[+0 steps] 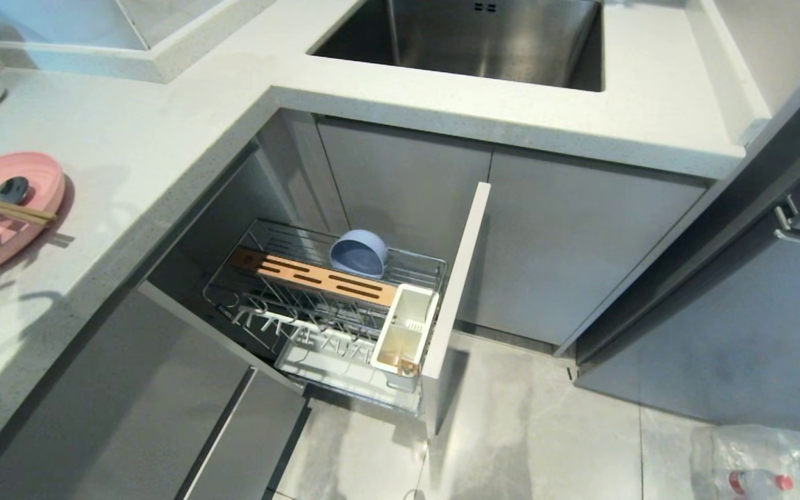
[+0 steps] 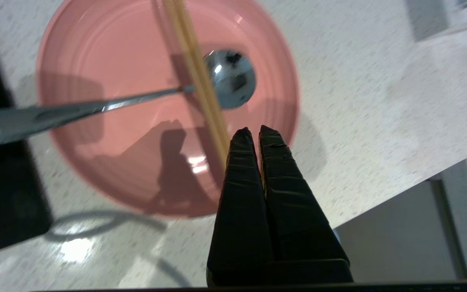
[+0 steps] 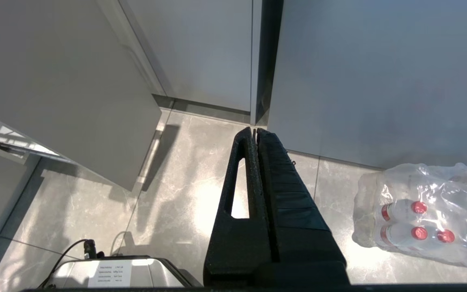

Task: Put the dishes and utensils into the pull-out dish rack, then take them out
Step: Pick up the chopsticks and place it in the cupboard

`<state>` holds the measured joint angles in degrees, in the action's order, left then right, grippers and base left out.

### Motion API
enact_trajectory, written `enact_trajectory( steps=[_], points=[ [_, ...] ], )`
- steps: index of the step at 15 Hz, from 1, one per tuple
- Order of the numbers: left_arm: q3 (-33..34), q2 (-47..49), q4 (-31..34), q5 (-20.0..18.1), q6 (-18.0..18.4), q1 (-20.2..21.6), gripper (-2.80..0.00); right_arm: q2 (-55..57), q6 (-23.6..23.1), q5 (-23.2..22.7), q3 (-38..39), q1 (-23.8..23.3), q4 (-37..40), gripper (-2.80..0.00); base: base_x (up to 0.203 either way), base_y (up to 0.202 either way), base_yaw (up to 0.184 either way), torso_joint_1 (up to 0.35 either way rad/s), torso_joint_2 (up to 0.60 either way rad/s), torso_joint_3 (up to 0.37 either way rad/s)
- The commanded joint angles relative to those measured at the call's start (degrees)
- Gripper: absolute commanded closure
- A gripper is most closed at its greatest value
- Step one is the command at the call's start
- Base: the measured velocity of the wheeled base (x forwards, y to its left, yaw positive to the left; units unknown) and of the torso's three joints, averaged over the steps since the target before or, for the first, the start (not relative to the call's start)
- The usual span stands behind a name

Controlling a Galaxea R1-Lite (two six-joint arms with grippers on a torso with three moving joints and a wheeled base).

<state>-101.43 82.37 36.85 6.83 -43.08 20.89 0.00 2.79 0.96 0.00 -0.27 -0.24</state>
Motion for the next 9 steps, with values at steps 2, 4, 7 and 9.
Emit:
enact_trajectory(
  steps=[2,4,7,9],
  points=[
    [0.2,0.8,-0.3,0.0,-0.2,-0.1,0.00,0.1,0.0,0.0,0.0,0.0,0.0,0.00,0.000,0.000,0.000,0.000,0.00,0.000],
    [0.3,1.4,-0.4,-0.1,-0.3,0.0,-2.80,0.1,0.0,0.0,0.0,0.0,0.0,0.00,0.000,0.000,0.000,0.000,0.00,0.000],
    [-0.5,3.6,-2.1,0.0,-0.4,0.1,-2.80,0.1,0.0,0.0,0.0,0.0,0.0,0.00,0.000,0.000,0.000,0.000,0.00,0.000],
    [-3.6,5.7,-3.8,0.0,-0.4,-0.1,-2.80,0.1,0.0,0.0,0.0,0.0,0.0,0.00,0.000,0.000,0.000,0.000,0.00,0.000]
  ],
)
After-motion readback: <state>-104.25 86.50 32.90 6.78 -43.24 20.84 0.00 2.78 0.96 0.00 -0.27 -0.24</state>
